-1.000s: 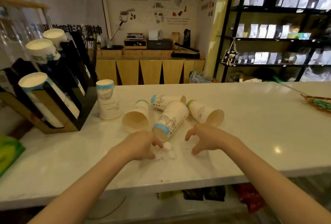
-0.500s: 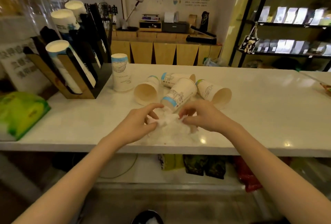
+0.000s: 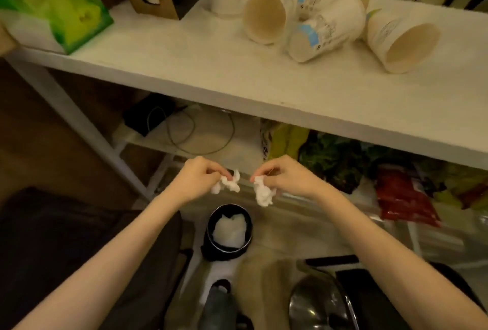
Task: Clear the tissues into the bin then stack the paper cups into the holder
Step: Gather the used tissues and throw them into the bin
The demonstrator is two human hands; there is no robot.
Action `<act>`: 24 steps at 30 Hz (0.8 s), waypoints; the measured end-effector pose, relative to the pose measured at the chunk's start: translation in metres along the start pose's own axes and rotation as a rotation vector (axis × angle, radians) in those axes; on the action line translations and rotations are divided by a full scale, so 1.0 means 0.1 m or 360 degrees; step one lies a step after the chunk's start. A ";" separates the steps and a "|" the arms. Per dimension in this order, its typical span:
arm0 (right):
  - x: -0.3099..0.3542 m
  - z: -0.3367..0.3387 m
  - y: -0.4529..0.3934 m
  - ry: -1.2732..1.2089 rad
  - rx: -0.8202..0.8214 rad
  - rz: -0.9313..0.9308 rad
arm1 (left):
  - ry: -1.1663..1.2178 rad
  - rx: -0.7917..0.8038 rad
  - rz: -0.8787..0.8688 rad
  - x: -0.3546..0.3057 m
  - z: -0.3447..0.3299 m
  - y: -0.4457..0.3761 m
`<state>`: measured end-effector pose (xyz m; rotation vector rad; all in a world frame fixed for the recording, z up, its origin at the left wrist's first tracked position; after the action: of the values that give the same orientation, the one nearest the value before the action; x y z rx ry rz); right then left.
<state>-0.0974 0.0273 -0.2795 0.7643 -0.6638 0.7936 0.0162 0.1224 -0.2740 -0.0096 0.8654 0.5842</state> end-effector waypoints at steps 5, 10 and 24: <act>-0.97 -0.54 -0.40 -0.0411 -0.0232 -0.0351 | -0.0040 0.0082 0.0291 0.97 -0.65 -0.19; -1.98 -1.29 -0.82 -0.0482 -0.0377 -0.0520 | -0.0022 0.0270 0.0526 1.97 -1.59 -0.40; -4.62 -3.21 -1.98 -0.0358 -0.0493 -0.0905 | 0.0003 0.0147 0.0723 4.22 -3.57 -1.21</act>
<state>-0.1091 0.0184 -0.8759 0.7118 -0.7022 0.0817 0.0328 0.1379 -0.8395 0.2764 0.9003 0.9675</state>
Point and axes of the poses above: each hand's wrist, its own y-axis away from the middle knuckle, its own z-axis out of the back of the hand, x = y × z, the point moved 10 cm from there along -y, towards the middle knuckle, and after that the axes turned 5 degrees about -x, right-handed, at the moved point
